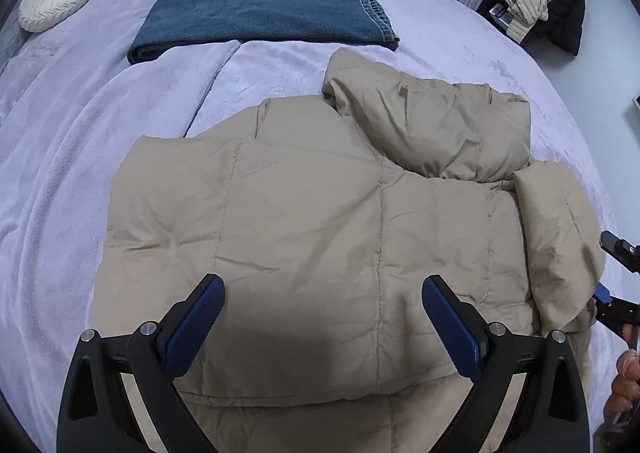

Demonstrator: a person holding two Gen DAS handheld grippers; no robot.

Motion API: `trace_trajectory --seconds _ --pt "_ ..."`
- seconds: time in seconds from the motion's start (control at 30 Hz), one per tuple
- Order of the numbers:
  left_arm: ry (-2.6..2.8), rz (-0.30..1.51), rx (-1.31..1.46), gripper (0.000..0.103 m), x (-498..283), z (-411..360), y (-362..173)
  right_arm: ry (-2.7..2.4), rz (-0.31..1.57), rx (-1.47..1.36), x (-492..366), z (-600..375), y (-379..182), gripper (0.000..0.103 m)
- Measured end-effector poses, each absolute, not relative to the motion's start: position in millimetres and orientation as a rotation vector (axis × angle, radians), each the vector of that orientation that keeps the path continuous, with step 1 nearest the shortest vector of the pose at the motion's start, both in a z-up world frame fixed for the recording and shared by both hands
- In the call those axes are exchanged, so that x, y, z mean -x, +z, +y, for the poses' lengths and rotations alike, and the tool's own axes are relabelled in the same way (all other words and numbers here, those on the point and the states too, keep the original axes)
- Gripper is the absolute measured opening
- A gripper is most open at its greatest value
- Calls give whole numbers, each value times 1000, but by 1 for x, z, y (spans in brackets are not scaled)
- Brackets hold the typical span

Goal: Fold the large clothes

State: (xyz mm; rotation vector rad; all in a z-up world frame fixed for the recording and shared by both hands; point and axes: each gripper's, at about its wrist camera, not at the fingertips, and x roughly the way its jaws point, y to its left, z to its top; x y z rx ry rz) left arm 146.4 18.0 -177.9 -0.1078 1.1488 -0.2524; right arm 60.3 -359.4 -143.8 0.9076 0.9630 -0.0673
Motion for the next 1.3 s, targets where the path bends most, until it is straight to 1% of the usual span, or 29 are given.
trace_trajectory --seconds 0.03,0.07,0.1,0.13,0.2,0.33,0.43,0.47,0.53,0.57,0.6,0.63,0.67,0.73,0.9,0.97,1.07,1.1,1.13,1.17,1.2,1.23,1.27,1.3 --pt "-273 1150 142 100 -148 22 -178 -80 939 -957 -62 -365 -145 73" --pt "-291 1150 174 100 -149 25 -177 -97 916 -986 -65 -367 -144 59" --pt "-305 1148 204 100 -150 29 -177 -110 914 -982 -69 -366 -143 21" --pt "-308 1144 227 100 -150 34 -176 -115 916 -953 -76 -362 -139 7" --pt "-312 1134 271 100 -151 45 -174 -77 911 -826 -90 -343 -124 7" --pt "-396 1139 437 100 -153 70 -174 63 950 -443 -118 -263 -100 7" --pt "-483 1148 555 100 -155 81 -173 131 996 -210 -125 -198 -107 8" --pt "-519 1153 598 100 -157 84 -173 151 1021 -148 -125 -179 -114 11" --pt "-573 1157 650 100 -160 82 -173 179 1077 -64 -122 -152 -130 13" --pt "-604 1162 667 100 -162 79 -173 202 1123 -30 -121 -139 -141 27" --pt "-626 1165 677 100 -163 76 -173 217 1158 -14 -118 -133 -149 49" --pt "-652 1169 687 100 -164 71 -173 233 1189 -10 -113 -129 -157 58" --pt "-680 1175 699 100 -166 67 -174 250 1206 -20 -105 -130 -162 64" --pt "-692 1187 698 100 -168 58 -177 265 1222 -84 -92 -143 -161 64" --pt "-644 1258 617 100 -178 35 -199 155 1236 -507 -54 -251 -159 64" --pt "-641 1276 585 100 -181 24 -204 61 1208 -697 -36 -303 -165 64" --pt "-644 1283 543 99 -183 8 -209 -57 1097 -981 -4 -370 -175 64" --pt "-648 1280 532 95 -183 3 -209 -90 1044 -1063 4 -388 -177 64" --pt "-654 1278 520 73 -183 -2 -208 -123 996 -1125 12 -402 -179 64" --pt "-657 1286 496 40 -184 -8 -207 -160 949 -1182 17 -415 -182 64" --pt "-648 1293 470 22 -183 -12 -207 -183 916 -1222 18 -424 -184 64" --pt "-645 1293 448 11 -183 -14 -207 -199 893 -1260 19 -432 -187 61" --pt "-633 1268 434 11 -178 -12 -202 -207 887 -1279 18 -438 -188 35" --pt "-629 1243 422 11 -175 -8 -197 -207 897 -1269 13 -441 -187 5"
